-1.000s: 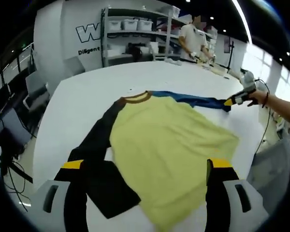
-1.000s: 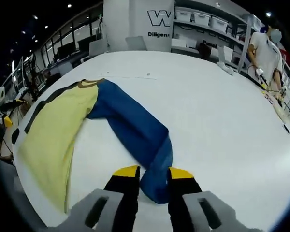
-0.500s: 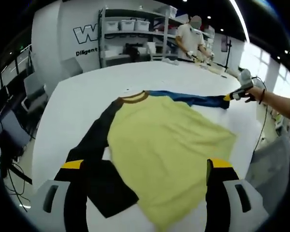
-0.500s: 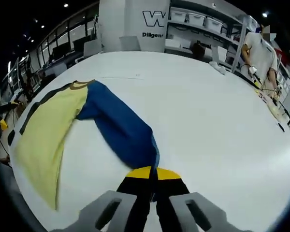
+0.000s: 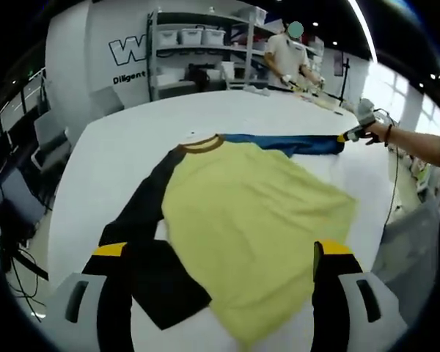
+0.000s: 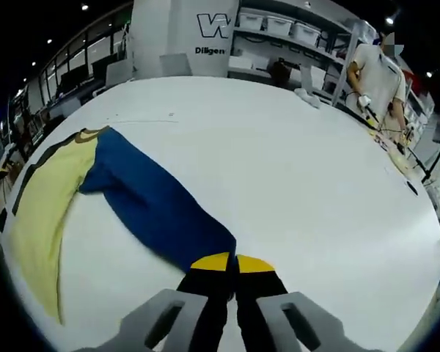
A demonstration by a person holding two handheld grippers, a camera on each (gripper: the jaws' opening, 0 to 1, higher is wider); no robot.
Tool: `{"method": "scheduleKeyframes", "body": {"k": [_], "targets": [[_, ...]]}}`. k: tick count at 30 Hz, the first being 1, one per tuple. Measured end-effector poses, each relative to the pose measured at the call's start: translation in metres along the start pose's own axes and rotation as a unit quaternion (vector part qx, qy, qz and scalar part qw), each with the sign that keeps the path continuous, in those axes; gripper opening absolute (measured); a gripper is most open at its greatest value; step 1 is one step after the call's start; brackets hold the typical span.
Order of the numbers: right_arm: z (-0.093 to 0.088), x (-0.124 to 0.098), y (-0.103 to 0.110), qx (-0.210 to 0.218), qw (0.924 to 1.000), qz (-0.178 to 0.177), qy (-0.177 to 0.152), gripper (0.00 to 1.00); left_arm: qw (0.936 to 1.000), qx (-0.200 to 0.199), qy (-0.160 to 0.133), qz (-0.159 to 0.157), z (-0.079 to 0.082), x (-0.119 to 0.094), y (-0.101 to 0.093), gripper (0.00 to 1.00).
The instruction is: Fold the garment on the visible template until the final outline fits inside the template.
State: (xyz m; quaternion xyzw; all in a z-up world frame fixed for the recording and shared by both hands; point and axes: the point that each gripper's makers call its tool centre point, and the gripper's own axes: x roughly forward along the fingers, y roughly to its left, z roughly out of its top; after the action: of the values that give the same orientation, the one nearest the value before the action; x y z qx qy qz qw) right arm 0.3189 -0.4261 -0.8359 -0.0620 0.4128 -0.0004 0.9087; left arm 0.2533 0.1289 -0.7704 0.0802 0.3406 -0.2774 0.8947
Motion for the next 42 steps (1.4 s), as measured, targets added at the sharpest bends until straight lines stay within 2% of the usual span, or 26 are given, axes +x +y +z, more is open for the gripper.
{"method": "scheduleKeyframes", "body": {"k": [10, 15, 22, 32, 37, 42], "targets": [[0.018, 0.039, -0.033, 0.007, 0.9995, -0.028, -0.008, 0.0, 1.0, 0.006, 0.002, 0.007, 0.001, 0.006, 0.007, 0.99], [0.027, 0.054, -0.042, 0.009, 0.9993, -0.033, -0.01, 0.0, 0.9999, 0.009, 0.007, 0.007, 0.0, 0.01, 0.007, 0.99], [0.029, 0.071, -0.052, 0.006, 0.9992, -0.039, 0.002, 0.0, 0.9998, 0.013, 0.013, 0.011, -0.004, 0.011, 0.002, 0.99], [0.026, 0.081, -0.055, -0.015, 0.9989, -0.042, 0.014, 0.0, 0.9999, 0.001, 0.011, 0.008, -0.012, 0.012, 0.0, 0.99], [0.026, 0.08, -0.054, -0.019, 0.9988, -0.044, 0.01, 0.0, 0.9997, -0.003, 0.019, 0.012, -0.017, 0.012, 0.006, 0.99], [0.026, 0.08, -0.055, -0.021, 0.9988, -0.043, 0.006, 0.0, 0.9997, -0.009, 0.018, 0.015, -0.017, 0.011, 0.009, 0.99]]}}
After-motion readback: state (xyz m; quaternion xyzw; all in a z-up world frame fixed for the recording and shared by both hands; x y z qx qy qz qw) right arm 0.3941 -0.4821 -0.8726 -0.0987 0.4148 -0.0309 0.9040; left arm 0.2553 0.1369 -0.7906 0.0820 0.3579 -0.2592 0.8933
